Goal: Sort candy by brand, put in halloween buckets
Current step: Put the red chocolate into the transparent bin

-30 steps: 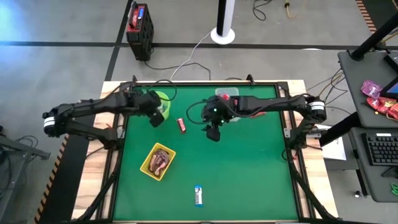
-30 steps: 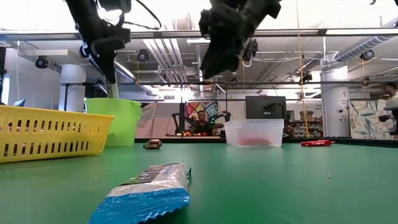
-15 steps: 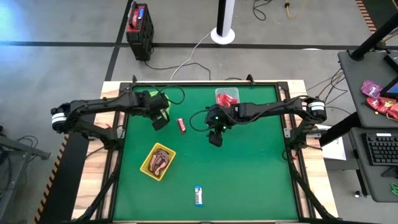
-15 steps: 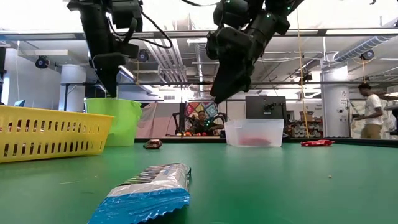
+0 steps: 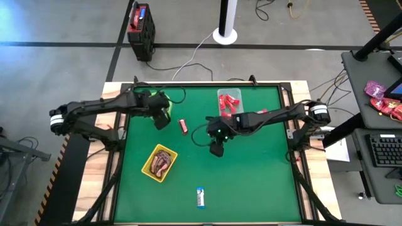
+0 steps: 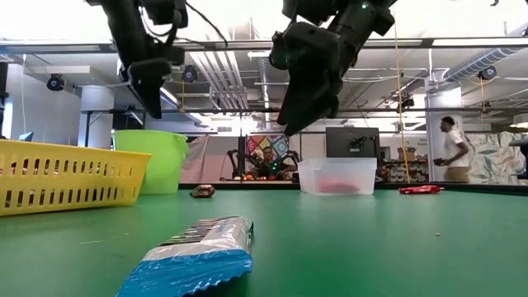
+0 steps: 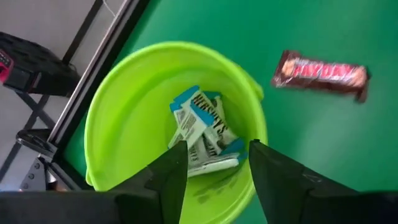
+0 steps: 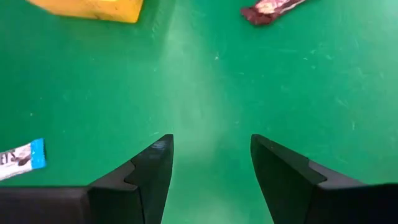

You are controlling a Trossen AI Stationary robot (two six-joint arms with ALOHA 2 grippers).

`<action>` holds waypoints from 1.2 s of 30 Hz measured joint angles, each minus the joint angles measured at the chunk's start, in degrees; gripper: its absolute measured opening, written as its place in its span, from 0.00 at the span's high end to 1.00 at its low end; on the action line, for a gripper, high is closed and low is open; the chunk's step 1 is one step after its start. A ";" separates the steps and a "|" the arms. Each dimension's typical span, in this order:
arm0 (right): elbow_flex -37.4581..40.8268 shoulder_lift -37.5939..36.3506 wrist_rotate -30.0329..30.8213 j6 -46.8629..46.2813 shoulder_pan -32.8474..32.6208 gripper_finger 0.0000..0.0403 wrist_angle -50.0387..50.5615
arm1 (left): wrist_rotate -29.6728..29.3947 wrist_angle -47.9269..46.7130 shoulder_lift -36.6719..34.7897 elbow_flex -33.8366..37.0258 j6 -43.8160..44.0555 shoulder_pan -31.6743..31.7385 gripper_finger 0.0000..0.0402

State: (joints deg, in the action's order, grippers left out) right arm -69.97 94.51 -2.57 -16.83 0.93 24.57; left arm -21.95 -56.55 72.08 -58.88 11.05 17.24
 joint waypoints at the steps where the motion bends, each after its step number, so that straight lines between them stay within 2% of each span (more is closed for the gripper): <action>1: 0.00 0.13 0.68 -0.32 -0.59 0.49 0.04 | 0.00 0.22 -0.47 -0.21 0.50 -0.46 0.61; 8: 0.00 0.32 3.65 -7.29 -3.73 0.49 3.83 | -0.03 9.66 -4.89 1.21 1.64 -8.47 0.61; 12: 0.00 -0.54 3.99 -10.86 -3.80 0.49 16.01 | -1.26 15.29 -6.84 1.74 1.48 -15.16 0.61; 18: 0.02 -2.33 10.52 -11.24 -1.45 0.49 35.95 | -9.84 18.04 -7.75 1.78 0.87 -24.21 0.61; 22: 0.02 -3.63 18.31 -12.11 3.25 0.49 43.96 | -14.42 18.03 -7.59 1.80 0.58 -26.75 0.61; 24: 0.04 -4.00 20.21 -12.95 6.94 0.49 45.67 | -14.98 18.00 -7.51 1.80 0.54 -26.84 0.61; 31: 2.90 -4.91 20.79 -11.90 20.87 0.49 44.56 | -15.11 17.98 -7.51 1.80 0.39 -26.82 0.61; 36: 8.76 -7.18 18.60 -4.19 27.35 0.49 42.09 | -15.09 17.92 -7.51 1.80 0.37 -26.80 0.61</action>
State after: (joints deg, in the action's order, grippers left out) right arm -61.22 87.33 16.03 -21.02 28.27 66.65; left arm -37.04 -38.63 64.58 -57.08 11.42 -9.56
